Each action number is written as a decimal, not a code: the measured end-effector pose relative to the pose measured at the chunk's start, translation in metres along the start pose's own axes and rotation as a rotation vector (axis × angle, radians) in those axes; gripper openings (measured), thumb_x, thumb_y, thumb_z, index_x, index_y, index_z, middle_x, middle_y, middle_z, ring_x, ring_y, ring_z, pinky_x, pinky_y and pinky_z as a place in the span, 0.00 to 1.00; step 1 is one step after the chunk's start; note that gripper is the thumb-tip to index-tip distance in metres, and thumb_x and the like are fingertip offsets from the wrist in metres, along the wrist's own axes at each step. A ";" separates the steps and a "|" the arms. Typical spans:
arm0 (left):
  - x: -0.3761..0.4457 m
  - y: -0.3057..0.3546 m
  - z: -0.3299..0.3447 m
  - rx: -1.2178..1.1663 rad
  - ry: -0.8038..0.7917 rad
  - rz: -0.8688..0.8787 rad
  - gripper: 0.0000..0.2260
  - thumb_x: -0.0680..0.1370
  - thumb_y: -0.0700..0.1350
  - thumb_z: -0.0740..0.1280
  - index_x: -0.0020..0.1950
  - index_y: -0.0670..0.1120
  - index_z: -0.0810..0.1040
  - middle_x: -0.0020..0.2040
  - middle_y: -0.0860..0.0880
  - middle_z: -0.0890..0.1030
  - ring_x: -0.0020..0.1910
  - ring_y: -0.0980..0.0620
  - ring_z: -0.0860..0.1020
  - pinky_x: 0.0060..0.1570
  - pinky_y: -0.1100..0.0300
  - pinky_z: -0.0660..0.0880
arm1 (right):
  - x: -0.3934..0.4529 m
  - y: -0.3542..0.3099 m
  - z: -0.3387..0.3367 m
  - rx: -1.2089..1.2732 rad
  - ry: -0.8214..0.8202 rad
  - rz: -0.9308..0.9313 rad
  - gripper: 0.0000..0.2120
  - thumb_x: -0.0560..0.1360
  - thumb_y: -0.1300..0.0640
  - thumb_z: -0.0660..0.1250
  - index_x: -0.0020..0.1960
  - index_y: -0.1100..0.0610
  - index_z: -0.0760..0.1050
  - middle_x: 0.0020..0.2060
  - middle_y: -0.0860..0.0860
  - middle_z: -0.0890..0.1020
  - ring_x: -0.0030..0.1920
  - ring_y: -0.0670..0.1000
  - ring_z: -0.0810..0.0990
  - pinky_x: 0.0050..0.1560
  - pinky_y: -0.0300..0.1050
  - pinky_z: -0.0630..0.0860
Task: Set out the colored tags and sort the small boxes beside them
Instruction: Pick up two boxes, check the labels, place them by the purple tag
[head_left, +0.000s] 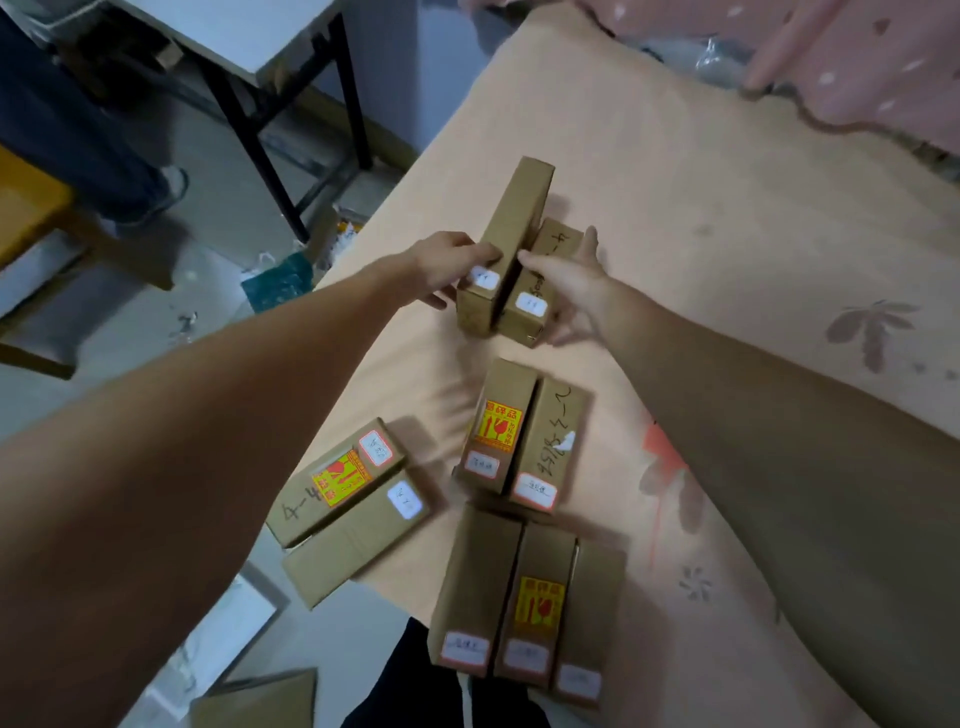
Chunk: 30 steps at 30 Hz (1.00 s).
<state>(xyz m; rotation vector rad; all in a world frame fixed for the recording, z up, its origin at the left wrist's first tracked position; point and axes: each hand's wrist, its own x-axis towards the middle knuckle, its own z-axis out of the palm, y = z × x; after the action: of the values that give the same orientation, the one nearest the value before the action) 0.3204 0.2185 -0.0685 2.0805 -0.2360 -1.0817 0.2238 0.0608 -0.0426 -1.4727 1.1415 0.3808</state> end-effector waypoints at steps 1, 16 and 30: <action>0.000 -0.002 0.002 -0.049 -0.031 -0.013 0.22 0.81 0.59 0.63 0.68 0.46 0.78 0.58 0.45 0.83 0.51 0.43 0.82 0.60 0.47 0.80 | -0.001 0.001 0.003 0.036 -0.033 -0.004 0.35 0.77 0.46 0.76 0.76 0.41 0.60 0.70 0.52 0.79 0.52 0.61 0.86 0.31 0.64 0.84; -0.084 0.078 -0.015 -0.144 0.252 0.397 0.30 0.71 0.68 0.73 0.67 0.53 0.85 0.48 0.53 0.89 0.43 0.62 0.84 0.46 0.62 0.78 | -0.096 -0.043 -0.035 0.174 0.060 -0.429 0.16 0.77 0.44 0.72 0.64 0.34 0.77 0.56 0.41 0.89 0.55 0.50 0.89 0.53 0.57 0.87; -0.263 0.150 0.001 -0.400 0.298 0.680 0.22 0.80 0.59 0.71 0.64 0.45 0.86 0.54 0.47 0.90 0.57 0.49 0.88 0.53 0.45 0.86 | -0.265 -0.029 -0.113 0.230 0.025 -0.841 0.30 0.83 0.44 0.68 0.79 0.24 0.61 0.62 0.32 0.85 0.67 0.43 0.84 0.71 0.56 0.77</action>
<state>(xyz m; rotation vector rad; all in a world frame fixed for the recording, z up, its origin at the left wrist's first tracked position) 0.1821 0.2397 0.2002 1.5854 -0.4893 -0.3636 0.0817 0.0684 0.2102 -1.6031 0.4784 -0.3419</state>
